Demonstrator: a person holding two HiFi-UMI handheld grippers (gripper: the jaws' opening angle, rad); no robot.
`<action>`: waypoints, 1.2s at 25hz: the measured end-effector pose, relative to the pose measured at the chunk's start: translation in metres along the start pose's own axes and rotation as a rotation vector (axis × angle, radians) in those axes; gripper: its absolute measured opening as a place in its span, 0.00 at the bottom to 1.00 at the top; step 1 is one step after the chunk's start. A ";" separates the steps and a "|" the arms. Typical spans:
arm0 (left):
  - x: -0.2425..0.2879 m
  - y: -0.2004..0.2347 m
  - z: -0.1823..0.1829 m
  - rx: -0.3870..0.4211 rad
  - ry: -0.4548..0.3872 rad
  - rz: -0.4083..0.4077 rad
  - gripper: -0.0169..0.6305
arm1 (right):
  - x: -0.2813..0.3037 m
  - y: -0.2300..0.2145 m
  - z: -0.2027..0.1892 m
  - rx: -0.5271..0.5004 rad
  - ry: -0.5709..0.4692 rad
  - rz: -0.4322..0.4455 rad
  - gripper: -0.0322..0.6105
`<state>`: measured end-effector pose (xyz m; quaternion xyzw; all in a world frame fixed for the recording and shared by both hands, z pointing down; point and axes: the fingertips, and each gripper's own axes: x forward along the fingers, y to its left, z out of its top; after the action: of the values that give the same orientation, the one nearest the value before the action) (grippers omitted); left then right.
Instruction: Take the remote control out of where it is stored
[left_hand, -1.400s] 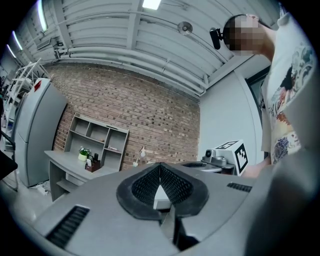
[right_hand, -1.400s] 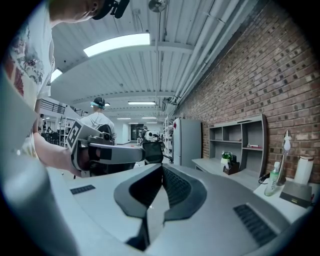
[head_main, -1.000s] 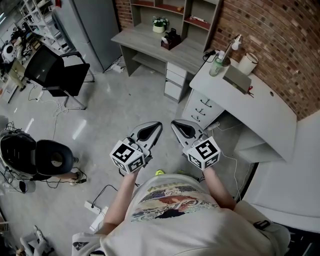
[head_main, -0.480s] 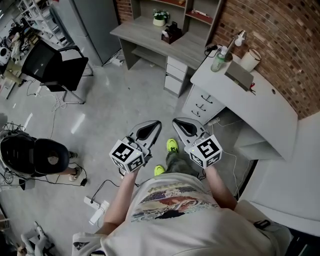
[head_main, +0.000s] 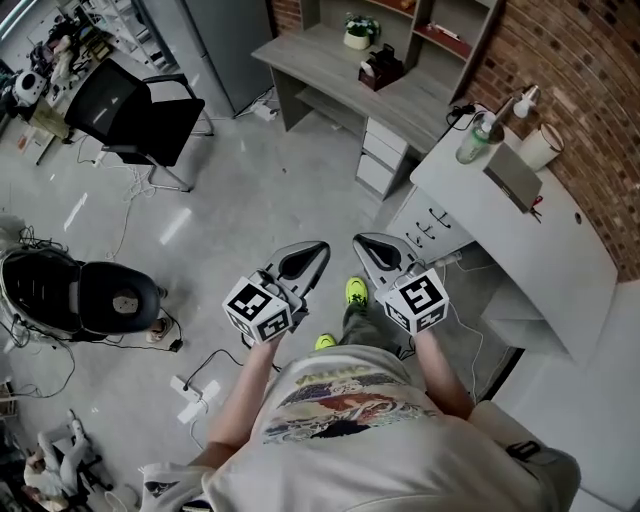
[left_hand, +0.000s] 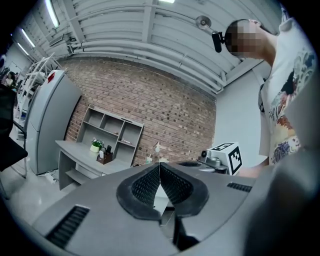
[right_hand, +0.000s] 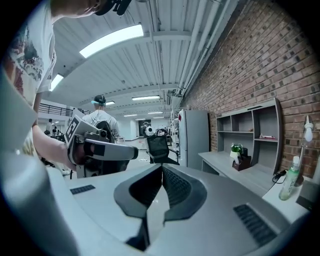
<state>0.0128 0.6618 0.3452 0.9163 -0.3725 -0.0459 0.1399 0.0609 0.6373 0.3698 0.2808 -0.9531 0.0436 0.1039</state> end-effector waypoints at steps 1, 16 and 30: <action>0.004 0.006 0.001 -0.003 0.001 0.009 0.04 | 0.004 -0.006 0.000 0.004 0.001 0.005 0.06; 0.108 0.084 0.032 -0.007 -0.002 0.039 0.04 | 0.062 -0.123 0.011 0.047 0.029 0.060 0.06; 0.201 0.141 0.049 0.014 0.004 0.047 0.04 | 0.101 -0.218 0.015 0.044 0.033 0.122 0.06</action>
<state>0.0535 0.4148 0.3430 0.9083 -0.3939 -0.0381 0.1355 0.0942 0.3990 0.3829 0.2238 -0.9654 0.0755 0.1104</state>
